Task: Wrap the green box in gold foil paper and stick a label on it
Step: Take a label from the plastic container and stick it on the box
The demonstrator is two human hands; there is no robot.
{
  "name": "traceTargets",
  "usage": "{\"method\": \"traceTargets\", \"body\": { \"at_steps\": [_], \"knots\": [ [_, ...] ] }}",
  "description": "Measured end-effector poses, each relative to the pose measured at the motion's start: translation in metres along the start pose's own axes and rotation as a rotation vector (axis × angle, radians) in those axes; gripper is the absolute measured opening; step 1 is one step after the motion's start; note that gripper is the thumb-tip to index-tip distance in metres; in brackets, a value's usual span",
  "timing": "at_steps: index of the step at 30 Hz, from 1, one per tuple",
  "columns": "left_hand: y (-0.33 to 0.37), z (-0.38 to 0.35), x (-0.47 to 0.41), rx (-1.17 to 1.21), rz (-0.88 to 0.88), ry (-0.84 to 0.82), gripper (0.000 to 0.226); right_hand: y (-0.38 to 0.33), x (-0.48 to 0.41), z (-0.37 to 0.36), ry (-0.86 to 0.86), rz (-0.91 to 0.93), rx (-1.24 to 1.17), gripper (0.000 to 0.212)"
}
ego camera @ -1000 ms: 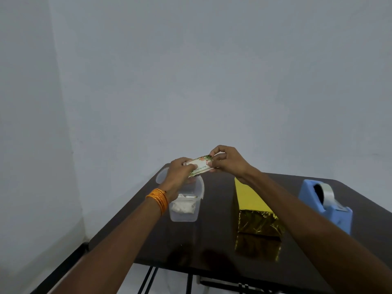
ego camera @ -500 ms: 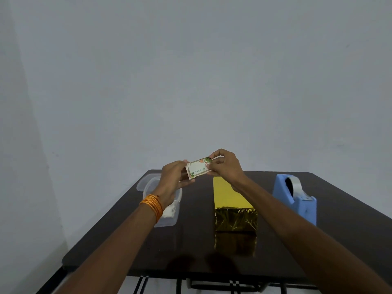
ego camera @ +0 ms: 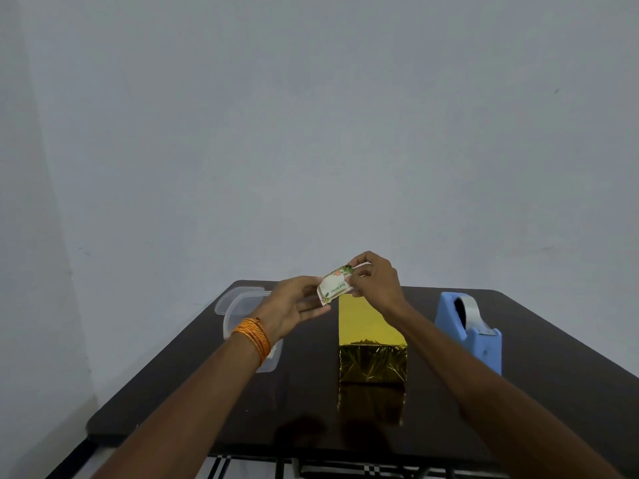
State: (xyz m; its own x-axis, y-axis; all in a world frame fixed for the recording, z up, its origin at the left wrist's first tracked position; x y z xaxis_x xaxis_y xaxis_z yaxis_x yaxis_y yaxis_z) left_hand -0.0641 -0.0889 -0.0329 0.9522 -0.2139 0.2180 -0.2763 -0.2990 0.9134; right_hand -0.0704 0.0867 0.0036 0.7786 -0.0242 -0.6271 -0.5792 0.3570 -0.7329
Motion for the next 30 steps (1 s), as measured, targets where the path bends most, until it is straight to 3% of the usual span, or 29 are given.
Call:
{"method": "traceTargets", "body": {
  "at_steps": [4,6,8,10,12,16,21,24,30],
  "knots": [
    [0.001,-0.005,0.000,-0.049,-0.033,0.017,0.010,0.006,0.002,0.005,0.013,-0.018,0.021,0.020],
    [0.002,-0.004,-0.002,-0.054,-0.069,0.050,0.009,0.007,0.003,0.006,0.027,-0.004,0.105,0.033],
    [0.001,-0.004,-0.004,-0.079,-0.115,0.090,0.014,0.003,0.006,0.007,0.085,0.054,0.252,0.042],
    [0.000,-0.006,-0.006,-0.082,-0.154,0.115,0.014,-0.008,0.010,0.009,0.171,0.164,0.332,0.034],
    [-0.001,-0.008,-0.007,-0.076,-0.182,0.142,0.011,-0.018,0.015,0.003,0.153,0.215,0.255,0.024],
    [-0.001,-0.013,-0.007,-0.073,-0.236,0.185,0.007,-0.019,0.020,-0.013,0.013,0.121,0.071,0.026],
    [-0.003,-0.013,-0.004,0.027,-0.202,0.055,0.008,-0.011,0.020,-0.013,-0.094,0.029,-0.164,0.025],
    [-0.004,-0.010,-0.007,-0.011,-0.208,0.026,0.011,-0.013,0.021,-0.015,-0.147,0.011,-0.186,0.024],
    [0.013,0.003,-0.006,-0.256,-0.386,0.296,0.015,-0.005,0.022,-0.007,-0.101,-0.048,-0.135,0.013]
  ]
}}
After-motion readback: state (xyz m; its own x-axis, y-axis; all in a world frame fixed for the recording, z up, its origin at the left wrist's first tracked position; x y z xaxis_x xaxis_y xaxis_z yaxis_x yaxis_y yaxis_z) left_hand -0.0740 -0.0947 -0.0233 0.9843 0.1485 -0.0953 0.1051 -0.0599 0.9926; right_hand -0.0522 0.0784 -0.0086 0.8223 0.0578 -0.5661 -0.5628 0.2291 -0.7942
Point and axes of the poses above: each hand's wrist, its own x-axis away from the middle knuckle, its own z-axis out of the back of the hand, y = z × x, the point moved 6 cm from there along -x, towards the middle knuckle, and after that the axes turned 11 degrees about z, right-handed, at the moved point
